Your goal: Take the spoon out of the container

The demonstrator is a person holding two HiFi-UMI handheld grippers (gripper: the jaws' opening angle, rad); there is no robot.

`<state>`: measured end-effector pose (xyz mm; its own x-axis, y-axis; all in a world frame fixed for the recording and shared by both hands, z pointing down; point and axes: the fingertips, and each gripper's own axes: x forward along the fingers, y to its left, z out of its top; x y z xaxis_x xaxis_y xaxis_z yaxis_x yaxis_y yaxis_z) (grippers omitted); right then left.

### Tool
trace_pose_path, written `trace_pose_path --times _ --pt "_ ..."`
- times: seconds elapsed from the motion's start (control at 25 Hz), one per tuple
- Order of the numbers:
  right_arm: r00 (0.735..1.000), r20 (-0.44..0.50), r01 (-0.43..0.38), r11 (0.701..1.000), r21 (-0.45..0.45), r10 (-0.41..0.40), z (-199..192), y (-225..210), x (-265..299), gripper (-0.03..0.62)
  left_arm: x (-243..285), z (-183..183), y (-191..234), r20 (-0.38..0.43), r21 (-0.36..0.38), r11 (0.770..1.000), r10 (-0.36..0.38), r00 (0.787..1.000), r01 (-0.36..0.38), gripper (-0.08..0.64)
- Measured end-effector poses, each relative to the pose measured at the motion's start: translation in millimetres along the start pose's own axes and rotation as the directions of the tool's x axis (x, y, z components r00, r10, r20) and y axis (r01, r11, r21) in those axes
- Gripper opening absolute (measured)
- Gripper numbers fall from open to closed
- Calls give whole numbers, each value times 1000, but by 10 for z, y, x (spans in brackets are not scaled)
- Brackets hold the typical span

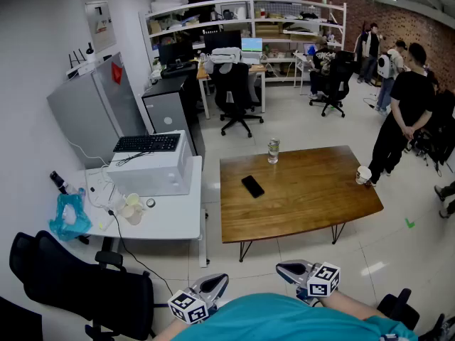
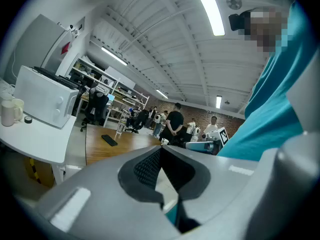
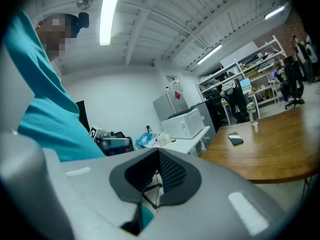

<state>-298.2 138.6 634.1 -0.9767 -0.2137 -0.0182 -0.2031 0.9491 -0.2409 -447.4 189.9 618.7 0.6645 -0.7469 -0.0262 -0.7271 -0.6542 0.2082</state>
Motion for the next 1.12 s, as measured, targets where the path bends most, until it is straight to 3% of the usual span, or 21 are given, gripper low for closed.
trace_pose_path --times 0.24,0.72,0.92,1.12 --pt "1000 11 19 1000 -18 -19 112 -250 -363 2 524 -20 -170 -31 40 998 -54 998 55 0" --pt "984 47 175 984 -26 -174 206 -1065 -1999 2 2170 -335 -1005 -75 34 975 -216 974 219 0" --pt "966 62 251 968 -11 -250 250 -1443 -2222 2 2606 -354 -876 -95 1 962 -273 957 275 0" --pt "952 63 301 954 11 -301 270 -2567 -2229 2 3594 -549 -270 -92 -20 949 -315 945 314 0"
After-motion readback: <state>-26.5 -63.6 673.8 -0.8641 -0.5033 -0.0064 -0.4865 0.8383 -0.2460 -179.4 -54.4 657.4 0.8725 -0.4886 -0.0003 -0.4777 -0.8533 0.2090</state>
